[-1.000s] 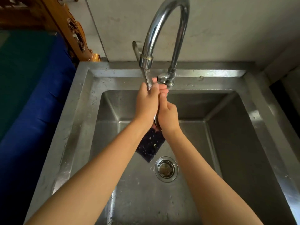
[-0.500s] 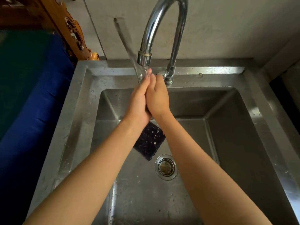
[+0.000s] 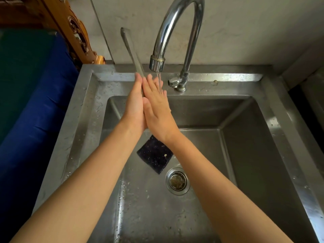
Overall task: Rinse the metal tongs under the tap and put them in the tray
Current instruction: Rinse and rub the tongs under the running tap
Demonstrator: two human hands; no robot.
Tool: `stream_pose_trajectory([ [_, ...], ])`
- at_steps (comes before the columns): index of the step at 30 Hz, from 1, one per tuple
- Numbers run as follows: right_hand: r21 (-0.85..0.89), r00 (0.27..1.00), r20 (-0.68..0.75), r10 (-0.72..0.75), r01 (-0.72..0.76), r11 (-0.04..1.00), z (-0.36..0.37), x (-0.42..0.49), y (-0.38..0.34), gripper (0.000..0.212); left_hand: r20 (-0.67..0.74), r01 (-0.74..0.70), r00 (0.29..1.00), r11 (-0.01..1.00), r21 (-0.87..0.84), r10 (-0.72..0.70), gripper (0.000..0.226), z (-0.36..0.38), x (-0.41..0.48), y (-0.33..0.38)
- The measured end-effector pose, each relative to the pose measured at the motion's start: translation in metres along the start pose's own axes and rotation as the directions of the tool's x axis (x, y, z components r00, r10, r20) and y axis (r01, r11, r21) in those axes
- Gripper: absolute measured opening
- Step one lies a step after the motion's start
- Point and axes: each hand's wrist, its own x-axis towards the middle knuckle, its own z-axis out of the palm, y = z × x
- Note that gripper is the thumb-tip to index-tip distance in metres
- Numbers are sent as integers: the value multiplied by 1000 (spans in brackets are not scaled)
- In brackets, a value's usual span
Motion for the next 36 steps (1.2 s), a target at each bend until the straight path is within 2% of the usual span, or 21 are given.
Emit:
stream_pose_trajectory([
  [3,17,992,45,120,-121,993,-10,7,8,48,-39,29,999,998,-61,-31,51,4,-2,-5],
  [5,59,979,19,204,-205,977,-15,11,9,49,-14,57,998,992,-110,-59,43,5,-4,-9],
  [8,14,992,-31,123,-123,992,-11,1,4,51,37,68,997,997,-27,-67,48,-1,-4,-8],
  [10,-46,1000,-2,26,-26,999,-8,-16,5,54,62,101,993,995,17,-102,54,-7,3,-5],
  [14,-62,997,54,-49,53,997,-15,-48,17,51,105,162,982,987,-15,-160,46,-7,12,-8],
  [17,85,992,-121,-23,33,996,-25,-68,26,39,103,101,991,990,-101,-90,31,-7,12,-21],
  [20,270,928,-335,164,-72,960,-30,-84,33,37,56,64,997,990,-128,-58,21,-10,12,-25],
  [23,306,877,-352,329,-224,925,-32,-88,39,36,-76,50,996,993,103,-43,25,-10,12,-30],
  [28,316,892,-272,362,-273,909,-32,-77,39,34,-258,122,966,845,522,20,50,-11,7,-39],
  [30,321,899,-236,369,-286,903,-34,-71,38,34,-310,128,947,793,595,80,52,-11,6,-41],
  [33,320,904,-189,383,-312,895,-39,-65,38,34,-359,84,915,782,617,185,54,-12,10,-37],
  [36,292,917,-110,382,-338,895,-36,-61,32,31,-277,-17,924,751,661,264,46,-16,11,-38],
])
